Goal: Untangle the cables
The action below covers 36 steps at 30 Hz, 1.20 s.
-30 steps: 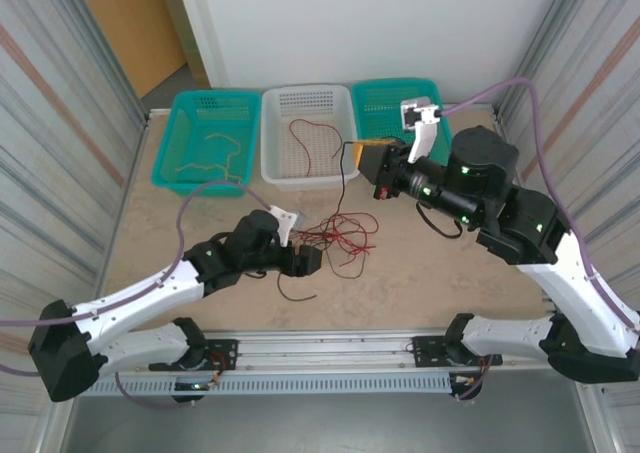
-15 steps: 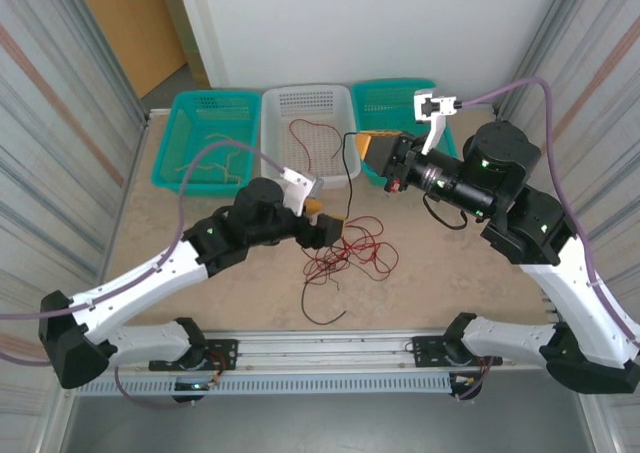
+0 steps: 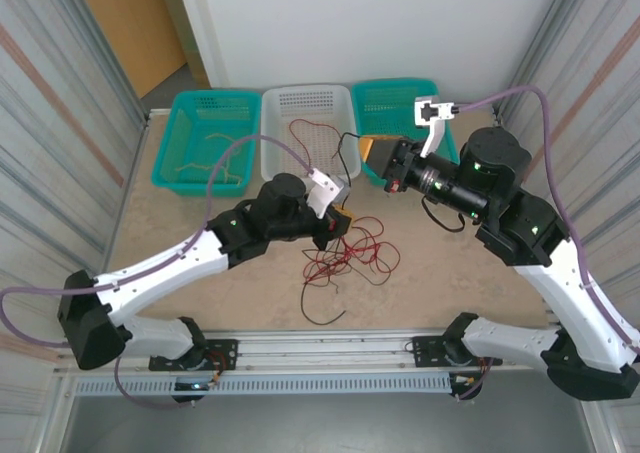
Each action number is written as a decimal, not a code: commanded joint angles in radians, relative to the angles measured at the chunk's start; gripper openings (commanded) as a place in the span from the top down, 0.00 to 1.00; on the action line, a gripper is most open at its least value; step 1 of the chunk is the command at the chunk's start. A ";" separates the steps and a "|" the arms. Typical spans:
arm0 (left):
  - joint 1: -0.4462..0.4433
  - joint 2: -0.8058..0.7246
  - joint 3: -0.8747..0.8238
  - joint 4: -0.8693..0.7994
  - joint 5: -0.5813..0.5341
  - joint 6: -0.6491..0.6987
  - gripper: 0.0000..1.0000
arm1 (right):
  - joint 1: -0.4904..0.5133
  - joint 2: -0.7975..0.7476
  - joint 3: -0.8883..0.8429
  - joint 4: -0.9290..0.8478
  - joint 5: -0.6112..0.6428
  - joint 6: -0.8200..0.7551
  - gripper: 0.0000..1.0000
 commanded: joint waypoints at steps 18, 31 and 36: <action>0.234 -0.094 0.415 -0.254 0.020 -0.352 1.00 | 0.321 0.057 -0.311 -0.004 0.310 -0.133 0.19; 0.264 -0.123 0.439 -0.279 0.044 -0.360 1.00 | 0.318 0.222 -0.172 0.018 0.347 -0.230 0.90; 0.295 -0.148 0.369 -0.291 -0.009 -0.331 1.00 | 0.330 0.176 -0.165 0.022 0.339 -0.243 1.00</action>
